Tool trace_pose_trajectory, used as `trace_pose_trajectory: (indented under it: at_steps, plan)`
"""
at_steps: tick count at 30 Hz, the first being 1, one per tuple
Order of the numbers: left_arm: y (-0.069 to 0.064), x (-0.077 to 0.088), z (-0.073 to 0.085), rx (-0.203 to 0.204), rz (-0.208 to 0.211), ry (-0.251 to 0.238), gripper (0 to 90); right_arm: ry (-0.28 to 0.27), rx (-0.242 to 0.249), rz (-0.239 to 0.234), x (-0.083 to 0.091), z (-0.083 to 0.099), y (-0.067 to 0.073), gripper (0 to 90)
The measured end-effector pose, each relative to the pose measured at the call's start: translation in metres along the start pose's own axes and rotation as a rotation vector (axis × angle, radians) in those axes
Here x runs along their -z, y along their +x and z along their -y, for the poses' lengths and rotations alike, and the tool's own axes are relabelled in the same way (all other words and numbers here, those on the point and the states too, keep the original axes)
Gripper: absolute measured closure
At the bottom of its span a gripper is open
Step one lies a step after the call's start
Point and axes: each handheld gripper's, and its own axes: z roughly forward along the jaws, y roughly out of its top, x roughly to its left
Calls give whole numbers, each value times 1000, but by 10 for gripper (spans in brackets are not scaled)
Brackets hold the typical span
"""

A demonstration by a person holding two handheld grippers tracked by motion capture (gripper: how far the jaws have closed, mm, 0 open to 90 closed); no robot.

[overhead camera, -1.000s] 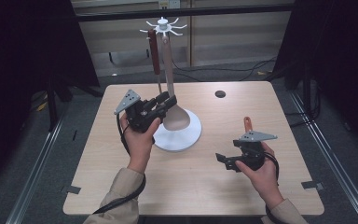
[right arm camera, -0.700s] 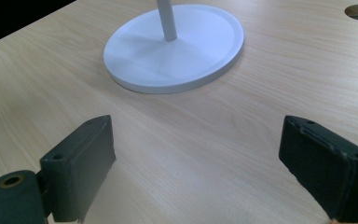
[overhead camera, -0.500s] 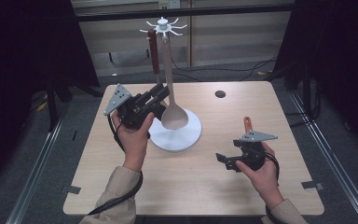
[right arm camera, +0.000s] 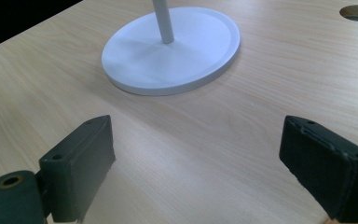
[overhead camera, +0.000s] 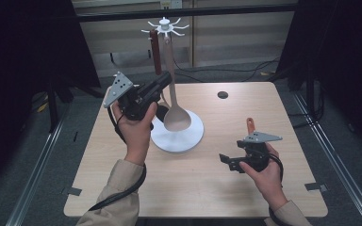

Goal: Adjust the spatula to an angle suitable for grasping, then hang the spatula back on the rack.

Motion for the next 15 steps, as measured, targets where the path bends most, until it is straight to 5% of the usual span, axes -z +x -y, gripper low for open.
trace_pose_trajectory:
  at_steps: [15]
  plan:
    - [0, -13, -17, -23, -6, -46, 889, -12, 6, -3, -1, -1, -2, 89]
